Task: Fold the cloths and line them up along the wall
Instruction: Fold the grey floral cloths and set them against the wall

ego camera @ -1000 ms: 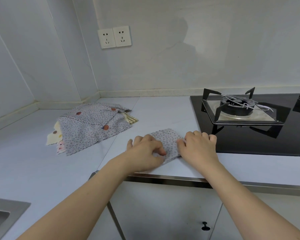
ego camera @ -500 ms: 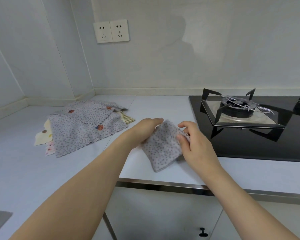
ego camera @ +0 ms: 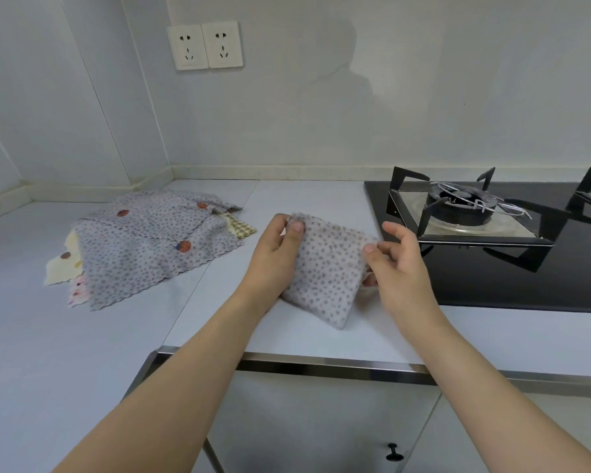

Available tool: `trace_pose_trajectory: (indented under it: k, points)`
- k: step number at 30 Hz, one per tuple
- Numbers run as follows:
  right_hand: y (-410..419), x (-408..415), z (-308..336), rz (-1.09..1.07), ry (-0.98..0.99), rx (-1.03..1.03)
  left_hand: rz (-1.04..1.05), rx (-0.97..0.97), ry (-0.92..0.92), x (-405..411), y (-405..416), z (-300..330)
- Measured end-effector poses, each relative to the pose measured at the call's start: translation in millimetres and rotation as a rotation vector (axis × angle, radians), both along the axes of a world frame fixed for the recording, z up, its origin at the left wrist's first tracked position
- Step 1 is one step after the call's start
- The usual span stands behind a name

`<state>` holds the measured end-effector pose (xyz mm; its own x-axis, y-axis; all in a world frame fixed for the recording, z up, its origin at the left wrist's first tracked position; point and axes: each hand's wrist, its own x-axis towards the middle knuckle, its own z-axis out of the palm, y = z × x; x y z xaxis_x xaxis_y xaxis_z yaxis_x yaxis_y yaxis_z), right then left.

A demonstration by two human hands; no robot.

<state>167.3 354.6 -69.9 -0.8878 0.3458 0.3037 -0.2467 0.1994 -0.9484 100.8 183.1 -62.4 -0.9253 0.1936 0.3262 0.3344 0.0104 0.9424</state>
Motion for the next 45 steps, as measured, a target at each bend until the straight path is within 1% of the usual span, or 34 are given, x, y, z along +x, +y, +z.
trace_pose_trajectory:
  k: [3,4,6,7,11,16,18,21,23,27,31,34,37,42,45]
  points:
    - [-4.7,-4.8,-1.2,0.021,-0.164,0.226,0.052,0.016,0.011,-1.2,-0.3,1.2]
    - [-7.9,-7.5,-1.4,0.040,-0.214,0.227,0.066,0.023,0.009,-1.3,-0.1,2.1]
    - [-17.6,-13.8,-1.9,0.107,-0.258,0.059,0.077,0.032,0.004,-1.6,0.0,3.4]
    - [-22.1,-16.4,-1.6,0.113,-0.267,0.010,0.086,0.033,-0.001,-1.3,-0.3,3.6]
    - [-31.4,-16.2,4.2,-0.017,-0.236,-0.124,0.149,0.000,-0.008,5.5,-0.4,6.0]
    - [-40.3,-14.2,12.2,-0.013,-0.232,-0.276,0.269,-0.092,0.063,20.1,4.6,8.1]
    - [-42.7,-20.9,17.3,-0.045,-0.238,-0.227,0.307,-0.077,0.071,22.0,6.0,8.1]
    - [-45.5,-37.8,27.1,-0.144,-0.179,-0.037,0.353,-0.070,0.017,13.7,7.3,11.6]
    - [-48.0,-54.7,30.6,-0.179,-0.147,0.080,0.384,-0.074,0.018,-1.4,7.6,16.7]
    - [-46.6,-104.8,26.0,-0.212,-0.145,0.253,0.444,-0.132,0.060,-51.4,11.7,18.6]
    - [-35.9,-161.5,25.2,-0.225,-0.200,0.342,0.454,-0.169,0.013,-106.2,22.5,14.7]
    - [-26.0,-184.0,46.3,-0.212,-0.245,0.366,0.447,-0.198,-0.034,-126.4,31.9,32.9]
    - [-15.3,-186.3,90.3,-0.212,-0.320,0.346,0.408,-0.195,-0.113,-131.6,43.8,73.2]
    - [1.8,-144.0,169.6,-0.272,-0.468,0.259,0.330,-0.251,-0.255,-101.3,67.3,149.0]
    - [22.3,-113.1,195.3,-0.334,-0.572,0.246,0.279,-0.255,-0.352,-71.9,90.7,179.0]
